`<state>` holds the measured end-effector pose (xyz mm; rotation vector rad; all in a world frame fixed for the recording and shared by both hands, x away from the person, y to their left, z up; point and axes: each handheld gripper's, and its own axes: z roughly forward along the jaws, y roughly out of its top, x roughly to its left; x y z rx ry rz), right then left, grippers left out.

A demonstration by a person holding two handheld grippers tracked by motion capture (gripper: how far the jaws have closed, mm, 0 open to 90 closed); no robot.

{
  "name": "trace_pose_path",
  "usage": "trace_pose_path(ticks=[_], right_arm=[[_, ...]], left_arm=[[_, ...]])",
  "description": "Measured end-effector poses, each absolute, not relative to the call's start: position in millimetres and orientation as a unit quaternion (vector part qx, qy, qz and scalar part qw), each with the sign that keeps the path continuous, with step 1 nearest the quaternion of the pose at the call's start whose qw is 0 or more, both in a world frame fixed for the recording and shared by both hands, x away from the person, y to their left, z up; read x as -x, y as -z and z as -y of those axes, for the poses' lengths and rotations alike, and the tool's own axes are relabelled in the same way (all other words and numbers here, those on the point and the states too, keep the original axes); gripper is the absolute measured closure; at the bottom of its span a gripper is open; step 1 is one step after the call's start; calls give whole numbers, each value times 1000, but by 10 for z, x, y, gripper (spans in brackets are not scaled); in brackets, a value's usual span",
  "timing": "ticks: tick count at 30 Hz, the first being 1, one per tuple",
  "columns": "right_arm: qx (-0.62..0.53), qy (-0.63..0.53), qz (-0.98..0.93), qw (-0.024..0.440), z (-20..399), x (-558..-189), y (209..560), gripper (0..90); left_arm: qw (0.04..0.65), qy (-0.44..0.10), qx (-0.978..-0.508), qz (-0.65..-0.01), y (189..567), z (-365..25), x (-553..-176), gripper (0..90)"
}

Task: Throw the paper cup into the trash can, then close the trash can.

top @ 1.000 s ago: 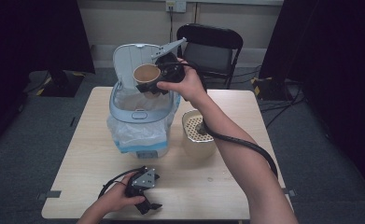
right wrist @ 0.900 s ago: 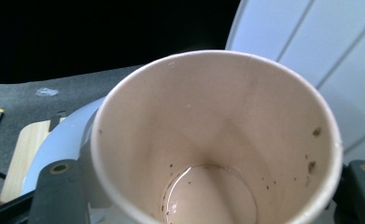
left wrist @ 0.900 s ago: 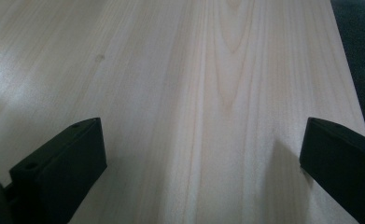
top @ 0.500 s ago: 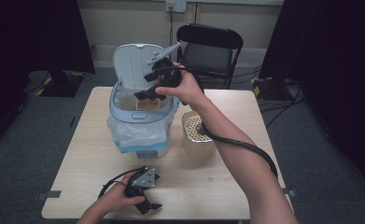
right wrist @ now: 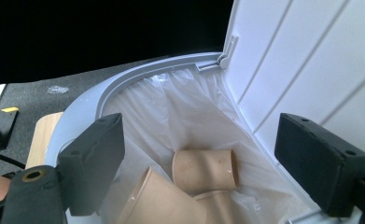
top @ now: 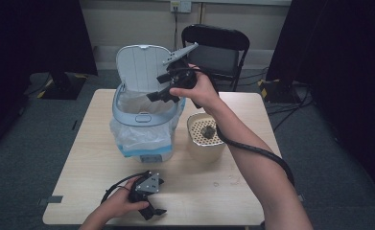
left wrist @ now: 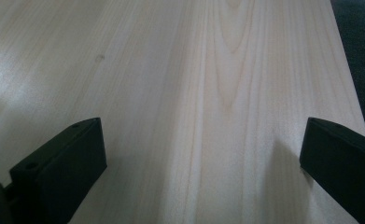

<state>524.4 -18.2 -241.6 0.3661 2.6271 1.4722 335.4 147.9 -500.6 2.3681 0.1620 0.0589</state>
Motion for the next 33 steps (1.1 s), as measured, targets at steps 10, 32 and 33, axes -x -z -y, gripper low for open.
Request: trace_pose_path(ticks=[10,32,33], right_arm=[[-126,-484,-864,53,347,-5210,2407,142],[-144,-462,-872,72,605,-5299,2429,143],[-145,-461,-872,72,614,-5312,2435,143]], left_arm=[[375,-23,-925,-64,5007,-1479,-3353,0],[380,-22,-921,-75,5007,-1471,-3333,0],[380,-22,-921,-76,5007,-1472,-3333,0]])
